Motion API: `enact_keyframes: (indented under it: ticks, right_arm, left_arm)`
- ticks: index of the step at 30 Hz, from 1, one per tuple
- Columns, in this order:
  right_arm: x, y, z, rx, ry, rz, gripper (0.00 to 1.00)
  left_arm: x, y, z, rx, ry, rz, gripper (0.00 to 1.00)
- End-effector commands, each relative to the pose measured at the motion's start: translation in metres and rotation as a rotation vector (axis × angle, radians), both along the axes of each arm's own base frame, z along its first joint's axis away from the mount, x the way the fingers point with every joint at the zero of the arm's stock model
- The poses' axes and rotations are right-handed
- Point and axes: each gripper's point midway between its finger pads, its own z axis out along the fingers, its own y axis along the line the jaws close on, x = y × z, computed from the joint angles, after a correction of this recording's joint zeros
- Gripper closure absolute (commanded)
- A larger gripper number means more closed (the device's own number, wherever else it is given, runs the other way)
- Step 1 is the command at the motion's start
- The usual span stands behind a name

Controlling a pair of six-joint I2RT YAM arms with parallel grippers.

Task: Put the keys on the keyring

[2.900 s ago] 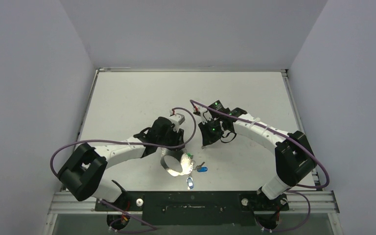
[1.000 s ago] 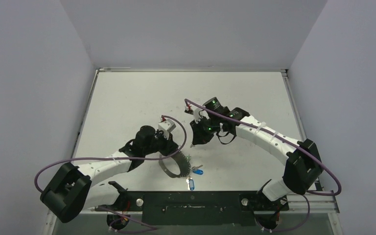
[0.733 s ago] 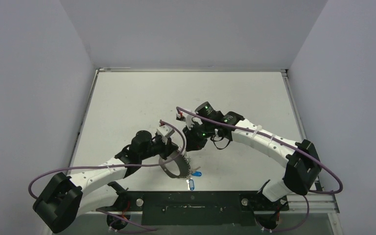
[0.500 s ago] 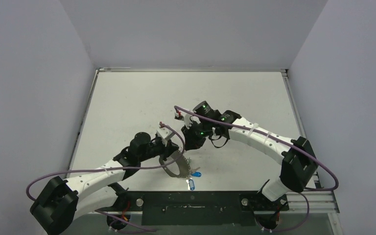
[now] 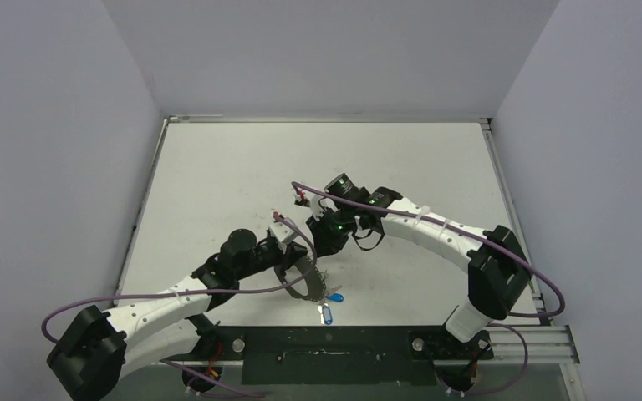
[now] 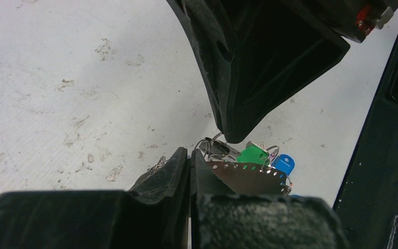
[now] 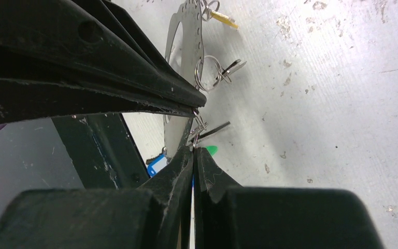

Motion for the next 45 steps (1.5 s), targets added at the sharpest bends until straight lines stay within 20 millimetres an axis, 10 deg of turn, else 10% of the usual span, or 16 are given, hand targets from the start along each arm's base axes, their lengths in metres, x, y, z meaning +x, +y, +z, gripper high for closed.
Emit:
enact_keyframes:
  ticks: [1,45]
  right_arm:
    - [0.014,0.018,0.026,0.083,-0.072,0.016,1.00]
    - [0.017,-0.004,-0.015,-0.047,0.020,-0.036,1.00]
  left_arm:
    - [0.005,-0.008,0.023,-0.056,-0.080,-0.010,1.00]
    - [0.003,-0.012,0.031,-0.072,-0.127,-0.018,1.00]
